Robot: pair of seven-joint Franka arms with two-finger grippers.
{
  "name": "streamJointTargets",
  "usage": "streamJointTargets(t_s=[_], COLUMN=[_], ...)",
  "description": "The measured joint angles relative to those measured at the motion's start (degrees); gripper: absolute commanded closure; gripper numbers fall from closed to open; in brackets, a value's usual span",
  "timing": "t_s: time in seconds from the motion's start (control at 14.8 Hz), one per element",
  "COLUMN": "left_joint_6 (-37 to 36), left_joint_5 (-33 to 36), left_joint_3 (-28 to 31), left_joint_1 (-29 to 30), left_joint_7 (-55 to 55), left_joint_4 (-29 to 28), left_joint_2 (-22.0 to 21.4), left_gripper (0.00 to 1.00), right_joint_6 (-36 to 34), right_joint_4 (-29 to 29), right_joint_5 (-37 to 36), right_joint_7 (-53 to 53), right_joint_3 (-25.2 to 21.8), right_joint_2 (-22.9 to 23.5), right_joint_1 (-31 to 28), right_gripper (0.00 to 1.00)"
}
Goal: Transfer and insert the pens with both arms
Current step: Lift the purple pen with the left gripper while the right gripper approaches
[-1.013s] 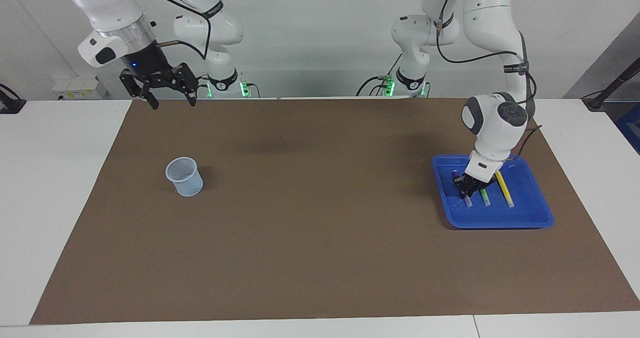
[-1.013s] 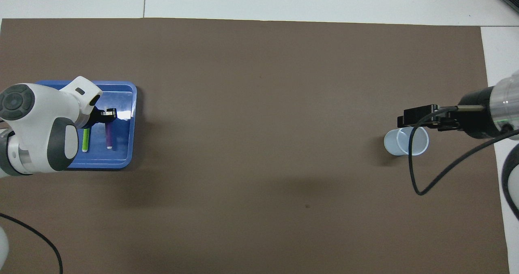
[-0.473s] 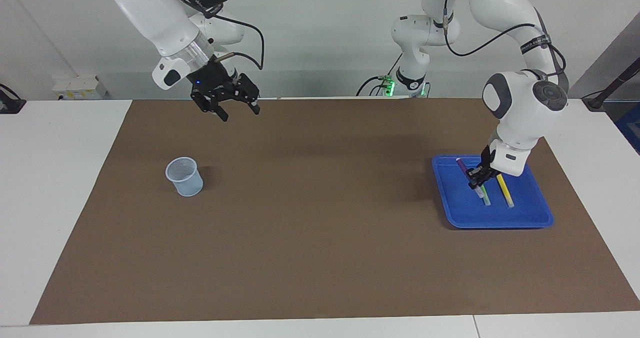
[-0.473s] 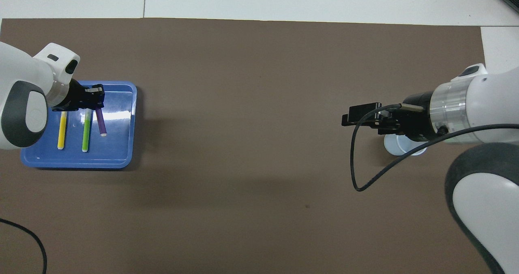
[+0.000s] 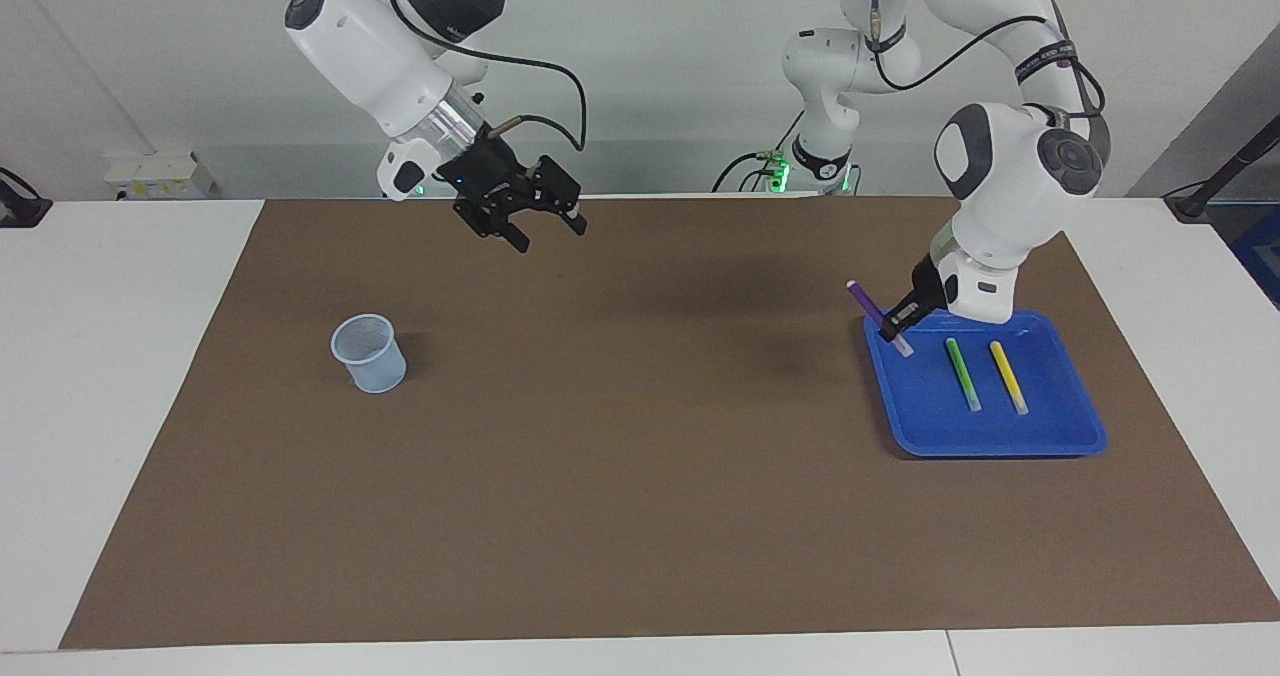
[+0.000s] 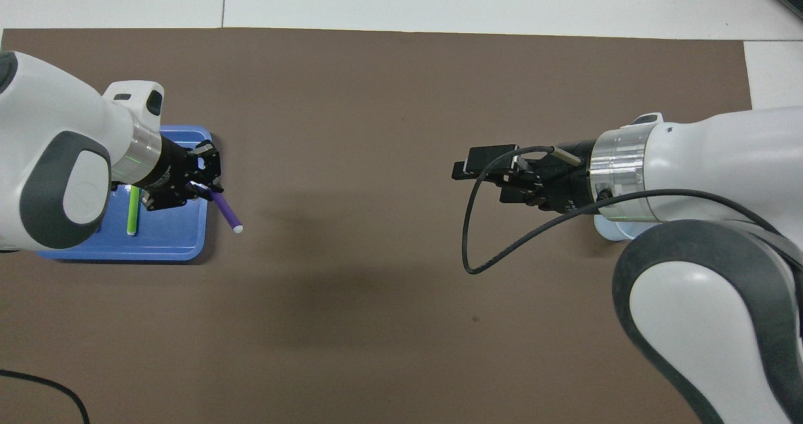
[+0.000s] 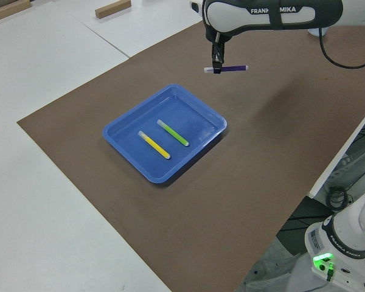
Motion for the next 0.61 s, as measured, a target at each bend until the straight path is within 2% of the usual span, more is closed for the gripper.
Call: streamJointTargets(t_s=[0.41, 0.61], left_joint_6=[-0.36, 1.28], left_joint_5=[-12.79, -17.24], left_joint_3=[-0.35, -0.34], left_joint_1=[-5.01, -6.42], left_joint_7=[-17.15, -24.43], left_joint_4=[-0.49, -1.56], left_joint_2=[-3.37, -5.85], left_gripper=[1.00, 1.00], right_joint_6=[7.05, 11.70], right_joint_4=[-3.40, -3.99], right_joint_5=[12.91, 15.28], right_joint_7=[-5.66, -7.50], right_joint_3=[0.00, 0.01], right_joint_2=[0.36, 1.66], right_joint_1=[2.33, 5.36], right_gripper=[0.00, 0.00])
